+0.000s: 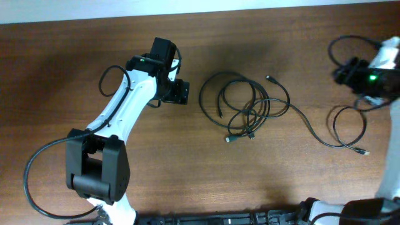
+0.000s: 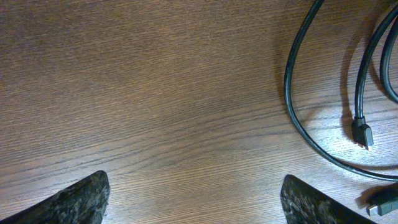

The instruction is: Untangle cables

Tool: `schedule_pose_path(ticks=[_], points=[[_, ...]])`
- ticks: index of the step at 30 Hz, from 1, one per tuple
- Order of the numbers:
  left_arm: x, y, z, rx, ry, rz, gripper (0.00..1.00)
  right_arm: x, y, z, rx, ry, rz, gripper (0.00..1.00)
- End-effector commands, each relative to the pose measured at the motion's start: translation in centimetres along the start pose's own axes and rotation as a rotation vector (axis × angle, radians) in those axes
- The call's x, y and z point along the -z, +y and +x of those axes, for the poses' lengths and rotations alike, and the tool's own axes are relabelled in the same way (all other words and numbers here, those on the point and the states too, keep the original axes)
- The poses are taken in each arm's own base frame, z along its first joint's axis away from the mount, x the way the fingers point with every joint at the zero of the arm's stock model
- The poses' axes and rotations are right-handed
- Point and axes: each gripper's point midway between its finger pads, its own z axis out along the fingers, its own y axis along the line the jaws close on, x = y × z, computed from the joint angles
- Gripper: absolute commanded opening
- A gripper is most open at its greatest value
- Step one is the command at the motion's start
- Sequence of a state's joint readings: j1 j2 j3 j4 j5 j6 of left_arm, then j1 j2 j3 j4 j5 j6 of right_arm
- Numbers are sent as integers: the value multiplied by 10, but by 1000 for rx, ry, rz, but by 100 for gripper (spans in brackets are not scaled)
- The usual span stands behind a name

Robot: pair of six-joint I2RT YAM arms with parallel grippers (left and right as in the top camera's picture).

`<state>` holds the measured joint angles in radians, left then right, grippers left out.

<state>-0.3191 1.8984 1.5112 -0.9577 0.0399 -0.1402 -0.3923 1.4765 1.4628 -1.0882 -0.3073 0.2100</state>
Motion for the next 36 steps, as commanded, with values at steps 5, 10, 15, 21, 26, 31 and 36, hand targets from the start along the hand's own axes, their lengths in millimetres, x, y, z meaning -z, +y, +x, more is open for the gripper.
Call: schedule_pose_path(ticks=[5,10,15,21,26,31,36], points=[[0,1,-2,12,-2,-3,89,-97,46,57,117,302,-46,75],[0,2,-2,12,-2,-3,89,-156,62,99,150,473,-28,70],[0,2,-2,13,0,-3,89,-176,92,116,252,477,-58,59],[0,2,-2,13,0,-3,89,-182,96,123,196,465,-5,55],[0,1,-2,13,0,-3,89,-184,94,130,160,476,5,51],[0,2,-2,13,0,-3,88,-198,97,139,164,449,-2,50],[0,2,-2,13,0,-3,88,-214,85,145,115,419,44,46]])
